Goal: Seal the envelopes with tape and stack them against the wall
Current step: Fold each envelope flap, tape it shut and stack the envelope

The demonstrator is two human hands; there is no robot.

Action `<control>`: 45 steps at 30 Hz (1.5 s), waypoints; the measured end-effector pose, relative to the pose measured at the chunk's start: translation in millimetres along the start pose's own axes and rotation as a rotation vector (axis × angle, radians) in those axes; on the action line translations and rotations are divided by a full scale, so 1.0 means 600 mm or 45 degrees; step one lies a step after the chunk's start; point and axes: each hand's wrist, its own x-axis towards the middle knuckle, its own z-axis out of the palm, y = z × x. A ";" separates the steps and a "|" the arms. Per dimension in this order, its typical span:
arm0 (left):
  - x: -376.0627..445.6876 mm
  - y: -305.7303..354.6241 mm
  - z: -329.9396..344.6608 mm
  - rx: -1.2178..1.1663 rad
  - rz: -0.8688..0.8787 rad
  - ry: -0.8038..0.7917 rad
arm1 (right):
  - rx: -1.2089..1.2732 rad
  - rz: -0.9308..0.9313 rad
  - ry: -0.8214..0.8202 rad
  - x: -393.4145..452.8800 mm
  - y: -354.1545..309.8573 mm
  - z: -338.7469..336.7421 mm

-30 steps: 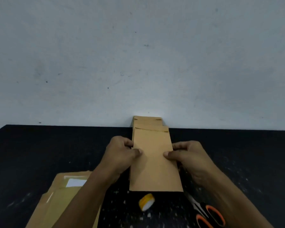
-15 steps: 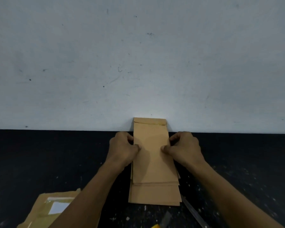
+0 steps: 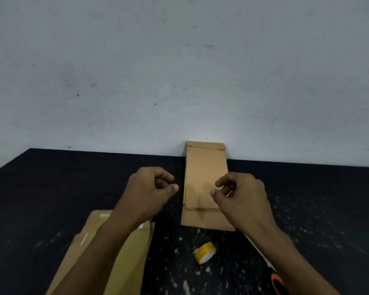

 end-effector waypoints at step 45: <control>-0.213 -0.001 -0.174 -0.321 -0.004 0.110 | 0.549 -0.244 -0.167 -0.184 -0.149 -0.029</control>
